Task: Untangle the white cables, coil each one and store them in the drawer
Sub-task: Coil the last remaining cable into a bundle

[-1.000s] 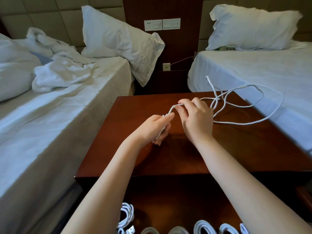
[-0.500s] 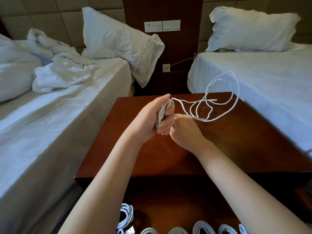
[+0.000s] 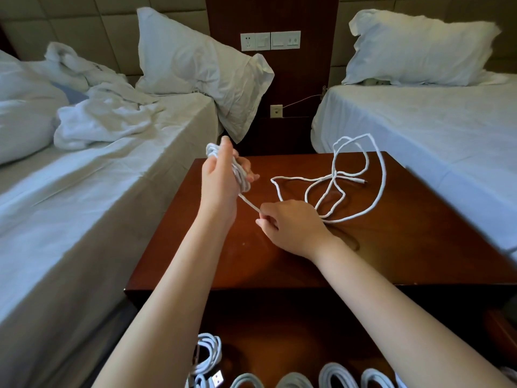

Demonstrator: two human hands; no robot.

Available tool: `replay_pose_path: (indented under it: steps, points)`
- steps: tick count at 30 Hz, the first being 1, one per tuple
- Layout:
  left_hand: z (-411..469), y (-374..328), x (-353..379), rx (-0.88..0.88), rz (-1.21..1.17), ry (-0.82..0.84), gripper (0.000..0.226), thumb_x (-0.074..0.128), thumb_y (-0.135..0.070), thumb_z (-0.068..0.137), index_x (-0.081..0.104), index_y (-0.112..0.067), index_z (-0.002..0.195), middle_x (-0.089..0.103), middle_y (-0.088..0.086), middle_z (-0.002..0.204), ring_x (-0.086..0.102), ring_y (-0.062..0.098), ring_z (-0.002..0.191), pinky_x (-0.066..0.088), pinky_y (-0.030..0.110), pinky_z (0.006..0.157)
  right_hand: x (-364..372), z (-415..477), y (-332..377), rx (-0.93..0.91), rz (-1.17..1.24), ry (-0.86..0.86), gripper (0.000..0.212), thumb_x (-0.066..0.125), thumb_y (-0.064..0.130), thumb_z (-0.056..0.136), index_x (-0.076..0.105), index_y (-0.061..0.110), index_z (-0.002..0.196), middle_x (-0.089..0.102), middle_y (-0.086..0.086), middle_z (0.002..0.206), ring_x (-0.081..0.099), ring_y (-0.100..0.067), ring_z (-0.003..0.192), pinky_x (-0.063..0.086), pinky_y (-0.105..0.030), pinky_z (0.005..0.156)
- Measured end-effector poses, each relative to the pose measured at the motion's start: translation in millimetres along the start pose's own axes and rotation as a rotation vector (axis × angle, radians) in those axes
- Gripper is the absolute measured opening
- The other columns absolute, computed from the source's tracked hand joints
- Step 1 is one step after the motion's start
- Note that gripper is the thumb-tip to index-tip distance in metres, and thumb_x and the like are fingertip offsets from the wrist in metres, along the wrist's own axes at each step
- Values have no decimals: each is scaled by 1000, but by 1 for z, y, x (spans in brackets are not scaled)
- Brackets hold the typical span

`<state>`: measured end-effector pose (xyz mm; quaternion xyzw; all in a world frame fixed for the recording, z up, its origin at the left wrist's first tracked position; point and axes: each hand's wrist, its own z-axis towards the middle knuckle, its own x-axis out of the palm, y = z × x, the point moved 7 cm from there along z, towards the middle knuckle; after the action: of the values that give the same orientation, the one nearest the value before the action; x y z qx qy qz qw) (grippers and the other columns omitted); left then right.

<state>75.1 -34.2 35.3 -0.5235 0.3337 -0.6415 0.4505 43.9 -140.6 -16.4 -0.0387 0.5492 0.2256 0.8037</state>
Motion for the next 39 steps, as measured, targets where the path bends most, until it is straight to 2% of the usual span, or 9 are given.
replay_pose_path:
  steps: [4, 6, 10, 14, 20, 23, 28, 34, 39]
  points:
    - [3, -4, -14, 183, 166, -137, 40, 41, -26, 103, 45, -15, 65, 50, -7, 44, 49, 11, 43, 51, 36, 63, -4, 1, -4, 27, -46, -7, 24, 44, 34, 101, 62, 19, 100, 52, 7, 70, 51, -12, 63, 36, -21, 55]
    - [6, -16, -34, 334, 283, -258, 47, 43, -24, 102, 45, -19, 56, 51, -8, 41, 52, 13, 45, 49, 38, 63, -8, -1, -16, 105, -60, -35, 24, 44, 34, 99, 63, 20, 96, 52, 6, 68, 54, -16, 66, 42, -26, 60]
    - [21, -27, -96, 430, 483, -460, 54, 44, -29, 100, 47, -22, 46, 54, -14, 39, 58, 13, 51, 53, 40, 73, -11, -3, -24, 96, -50, -113, 22, 52, 33, 96, 64, 20, 83, 51, 7, 61, 53, -16, 61, 34, -25, 54]
    - [27, -16, -114, 383, 619, -486, 59, 43, -32, 100, 51, -19, 43, 55, -13, 39, 60, 12, 57, 51, 37, 78, -15, -4, -13, -48, -10, -260, 25, 64, 33, 91, 60, 19, 71, 50, 10, 54, 49, -11, 50, 25, -19, 45]
    - [31, 3, -83, 302, 905, -282, 58, 44, -33, 100, 58, -15, 47, 58, -7, 48, 54, 0, 51, 41, 18, 64, -47, -16, -12, -145, -31, -649, 22, 70, 28, 88, 66, 10, 75, 60, 3, 62, 53, -10, 55, 21, -5, 57]
    - [28, 12, -61, 247, 1086, -155, 56, 46, -36, 99, 61, -10, 52, 56, -7, 48, 52, 0, 45, 34, 7, 49, -52, -18, -14, -139, -39, -744, 25, 63, 31, 93, 70, 9, 84, 64, 0, 68, 57, -14, 60, 33, -14, 55]
    - [16, 37, -26, 110, 1196, 135, 59, 44, -43, 98, 58, -8, 52, 55, -2, 40, 59, 11, 48, 36, 8, 48, -59, -21, -31, -14, -34, -873, 30, 56, 31, 97, 73, 7, 100, 65, -5, 75, 58, -18, 65, 37, -21, 58]
    - [-6, 63, 9, -156, 838, 407, 55, 32, -45, 101, 52, -9, 66, 50, 1, 47, 47, 13, 37, 46, 24, 49, -63, -23, -48, 137, 64, -908, 37, 47, 35, 99, 70, 8, 111, 66, -7, 84, 60, -21, 74, 36, -24, 64]
    - [-22, 61, 29, -245, 740, 593, 62, 25, -55, 98, 50, -10, 64, 50, 2, 48, 47, 14, 39, 40, 17, 44, -63, -24, -57, 194, 142, -915, 34, 51, 33, 98, 69, 9, 113, 66, -8, 84, 60, -21, 77, 40, -26, 67]
